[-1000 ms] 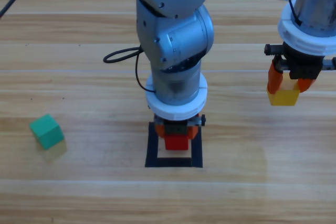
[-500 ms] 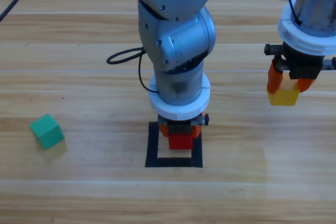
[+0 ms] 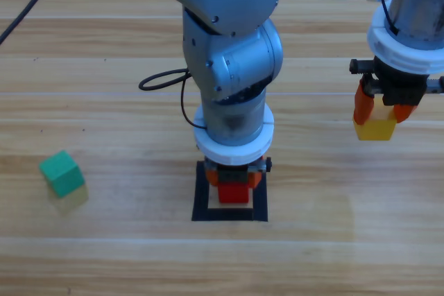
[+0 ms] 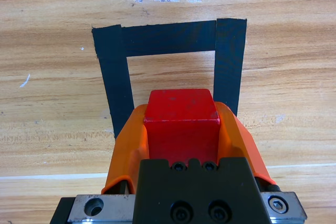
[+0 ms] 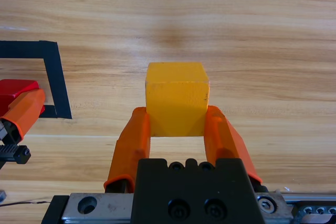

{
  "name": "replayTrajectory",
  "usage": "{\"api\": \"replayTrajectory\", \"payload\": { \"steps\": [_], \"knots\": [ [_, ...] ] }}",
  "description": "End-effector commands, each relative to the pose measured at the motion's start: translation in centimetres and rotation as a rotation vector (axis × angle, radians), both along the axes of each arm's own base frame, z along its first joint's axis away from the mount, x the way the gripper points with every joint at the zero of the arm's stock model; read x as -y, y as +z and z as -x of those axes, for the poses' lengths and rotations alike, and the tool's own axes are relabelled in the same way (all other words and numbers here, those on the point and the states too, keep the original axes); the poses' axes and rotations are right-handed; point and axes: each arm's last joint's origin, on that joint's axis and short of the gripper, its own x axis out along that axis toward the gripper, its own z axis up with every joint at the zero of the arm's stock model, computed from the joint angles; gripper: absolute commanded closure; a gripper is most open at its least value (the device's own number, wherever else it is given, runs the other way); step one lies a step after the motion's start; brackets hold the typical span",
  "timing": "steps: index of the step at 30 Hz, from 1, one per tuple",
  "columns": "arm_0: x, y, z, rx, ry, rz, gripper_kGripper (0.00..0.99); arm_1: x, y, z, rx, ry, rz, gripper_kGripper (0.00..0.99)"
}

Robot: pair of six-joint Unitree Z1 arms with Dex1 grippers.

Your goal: Stack the blocks in the rectangular block: red at the bottom, yellow in the middle, green on top

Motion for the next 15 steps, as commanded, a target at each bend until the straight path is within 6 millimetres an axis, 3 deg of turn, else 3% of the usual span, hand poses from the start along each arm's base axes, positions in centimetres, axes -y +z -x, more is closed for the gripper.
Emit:
{"api": "replayTrajectory", "payload": {
  "steps": [1, 15],
  "knots": [
    [0.70, -2.69, 0.51, -0.020, -0.025, -0.055, 0.990, -1.31, -2.60, 0.31, -0.045, 0.033, 0.031, 0.990],
    [0.87, -3.44, 0.38, -0.024, -0.028, -0.064, 0.973, -1.26, -2.61, 0.36, -0.045, 0.033, 0.034, 0.990]
  ]
}}
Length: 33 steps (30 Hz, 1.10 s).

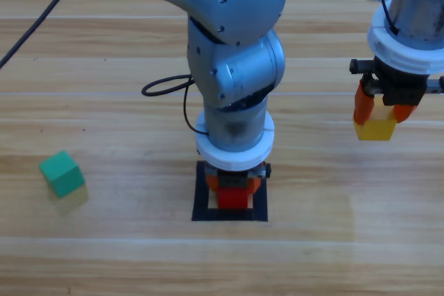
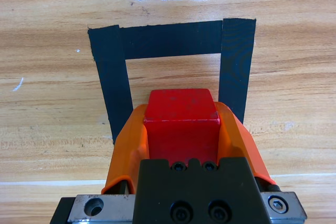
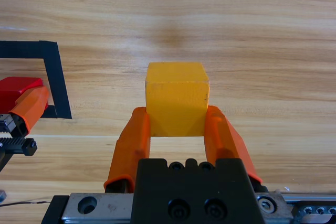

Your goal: Stack the blocks in the rectangular block: red at the bottom, yellow in the middle, green on top

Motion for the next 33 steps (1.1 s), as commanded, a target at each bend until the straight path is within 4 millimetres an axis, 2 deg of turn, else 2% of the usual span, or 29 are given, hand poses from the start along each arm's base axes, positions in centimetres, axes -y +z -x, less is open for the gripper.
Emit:
{"api": "replayTrajectory", "payload": {
  "steps": [1, 2, 3, 4, 5, 6, 7, 13, 17, 18, 22, 24, 28, 31, 32, 33],
  "knots": [
    [0.7, -2.4, 0.5, -0.013, -0.027, -0.050, 0.958, -1.3, -2.7, 0.3, -0.047, 0.033, 0.034, 0.990],
    [0.7, -2.5, 0.5, -0.013, -0.028, -0.050, 0.929, -1.3, -2.7, 0.3, -0.047, 0.033, 0.034, 0.990],
    [0.6, -2.4, 0.4, -0.012, -0.025, -0.049, 0.826, -1.3, -2.6, 0.4, -0.045, 0.033, 0.034, 0.990],
    [0.7, -2.2, 0.4, -0.008, -0.024, -0.044, 0.636, -1.3, -2.6, 0.4, -0.045, 0.033, 0.034, 0.990],
    [0.7, -1.9, 0.5, -0.001, -0.022, -0.039, 0.286, -1.3, -2.6, 0.4, -0.046, 0.034, 0.033, 0.990],
    [0.7, -1.6, 0.5, 0.003, -0.019, -0.033, 0.067, -1.3, -2.6, 0.4, -0.046, 0.034, 0.033, 0.990],
    [0.6, -1.3, 0.5, 0.006, -0.017, -0.030, 0.004, -1.3, -2.6, 0.4, -0.046, 0.034, 0.033, 0.990],
    [0.1, 0.5, 0.9, 0.024, -0.014, -0.009, 0.000, -1.3, -2.6, 0.4, -0.046, 0.034, 0.033, 0.990],
    [-0.2, 3.8, 1.2, 0.070, -0.010, 0.037, 0.000, -1.2, -2.4, 0.4, -0.042, 0.034, 0.031, 0.990],
    [-0.3, 5.4, 1.3, 0.086, -0.011, 0.056, 0.000, -1.2, -2.3, 0.4, -0.038, 0.034, 0.030, 0.990],
    [-2.5, 15.2, 2.6, 0.187, 0.006, 0.116, 0.000, -1.0, -1.8, 0.6, -0.029, 0.031, 0.023, 0.990],
    [-5.0, 19.3, 4.0, 0.241, 0.009, 0.129, 0.000, -0.8, -1.1, 0.8, -0.018, 0.028, 0.010, 0.990],
    [-13.8, 25.1, 4.9, 0.316, 0.040, 0.148, 0.000, -1.1, 0.9, 2.1, 0.025, 0.040, -0.028, 0.990],
    [-20.7, 26.5, 4.8, 0.321, 0.041, 0.113, 0.000, -2.7, 1.6, 3.3, 0.025, 0.035, -0.065, 0.990],
    [-22.4, 25.8, 4.4, 0.297, 0.031, 0.077, 0.000, -3.2, 1.4, 3.4, 0.017, 0.041, -0.071, 0.990],
    [-23.3, 24.7, 3.8, 0.264, 0.031, 0.039, 0.000, -4.0, 1.3, 3.6, 0.011, 0.048, -0.074, 0.990]
  ]
}}
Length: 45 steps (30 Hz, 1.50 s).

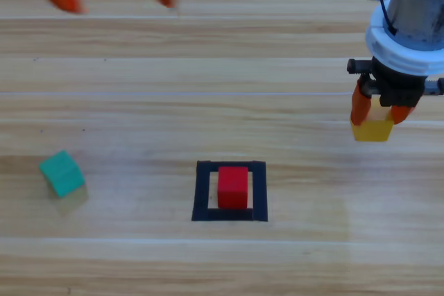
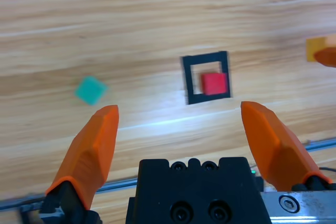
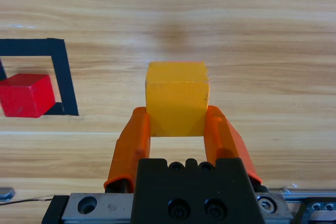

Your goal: Stack the blocks in the rectangular block: red at the bottom, yellow in the middle, green on top

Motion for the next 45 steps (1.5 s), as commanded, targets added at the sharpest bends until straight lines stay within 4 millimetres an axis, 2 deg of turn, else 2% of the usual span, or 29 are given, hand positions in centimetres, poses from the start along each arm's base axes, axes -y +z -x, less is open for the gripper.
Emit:
{"api": "replayTrajectory", "payload": {
  "steps": [1, 3, 6, 10, 14, 19, 26, 39, 45],
  "knots": [
    [-9.2, -2.5, -3.0, -0.093, 0.099, -0.130, 0.000, -4.5, 0.7, 2.9, -0.001, 0.074, -0.057, 0.990],
    [-9.6, -5.2, -4.0, -0.159, 0.116, -0.196, 0.000, -6.9, 0.0, 2.9, -0.037, 0.089, -0.026, 0.990],
    [-10.1, -7.8, -4.2, -0.223, 0.140, -0.238, 0.000, -9.7, -0.7, 2.7, -0.059, 0.107, -0.002, 0.990],
    [-10.7, -9.2, -4.0, -0.278, 0.174, -0.225, 0.000, -12.0, -1.7, 2.6, -0.060, 0.124, -0.001, 0.990],
    [-10.7, -11.6, -5.1, -0.343, 0.242, -0.197, 0.000, -14.1, -3.3, 2.7, -0.075, 0.133, 0.013, 0.990],
    [-10.0, -12.5, -6.1, -0.355, 0.326, -0.124, 0.000, -15.8, -4.8, 3.0, -0.080, 0.136, 0.022, 0.990],
    [-9.9, -14.0, -6.5, -0.391, 0.511, -0.084, 0.000, -17.1, -6.4, 3.5, -0.085, 0.144, 0.033, 0.990],
    [-9.6, -15.4, -6.9, -0.442, 0.718, -0.044, 0.000, -17.6, -7.5, 3.4, -0.090, 0.139, 0.048, 0.990],
    [-8.9, -16.9, -8.5, -0.468, 0.727, -0.064, 0.000, -17.7, -7.5, 3.6, -0.090, 0.144, 0.046, 0.990]
  ]
}}
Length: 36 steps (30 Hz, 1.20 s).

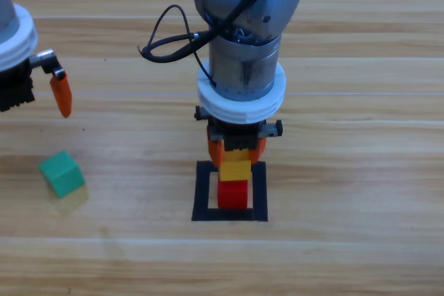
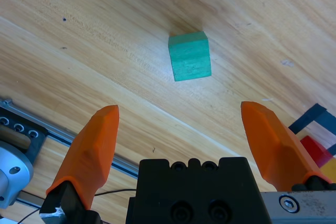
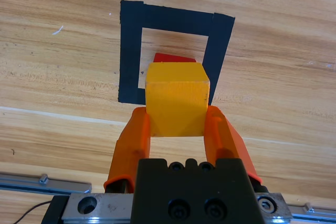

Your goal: Stack the blocks in the rectangular block: red at the bottom, yellow in the middle, green on top

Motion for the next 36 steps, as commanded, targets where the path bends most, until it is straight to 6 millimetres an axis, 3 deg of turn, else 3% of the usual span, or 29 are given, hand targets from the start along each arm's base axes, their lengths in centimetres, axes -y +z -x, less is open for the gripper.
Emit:
{"api": "replayTrajectory", "payload": {
  "steps": [1, 10, 24, 32, 33, 35, 36],
  "knots": [
    [0.4, -2.7, -2.2, -0.057, 0.015, -0.011, 0.000, -1.4, -3.1, 1.3, -0.041, 0.023, 0.065, 0.990],
    [0.8, -3.8, -3.1, -0.036, -0.017, 0.042, 0.000, -1.6, -3.4, 1.6, -0.046, 0.028, 0.073, 0.990],
    [-2.4, -5.9, -2.6, -0.060, 0.039, 0.098, 0.002, -1.6, -4.2, 1.6, -0.054, 0.025, 0.098, 0.990],
    [-2.6, -7.3, -2.1, -0.075, 0.061, 0.093, 0.001, -1.7, -4.2, 1.5, -0.057, 0.037, 0.095, 0.990],
    [-2.6, -7.3, -2.1, -0.078, 0.063, 0.097, 0.001, -1.7, -4.2, 1.5, -0.054, 0.038, 0.093, 0.952],
    [-2.5, -7.4, -2.3, -0.074, 0.065, 0.101, 0.001, -1.7, -3.7, 1.6, -0.049, 0.040, 0.085, 0.548],
    [-2.5, -7.4, -2.3, -0.075, 0.068, 0.104, 0.001, -1.7, -3.4, 1.5, -0.044, 0.043, 0.076, 0.542]
  ]
}}
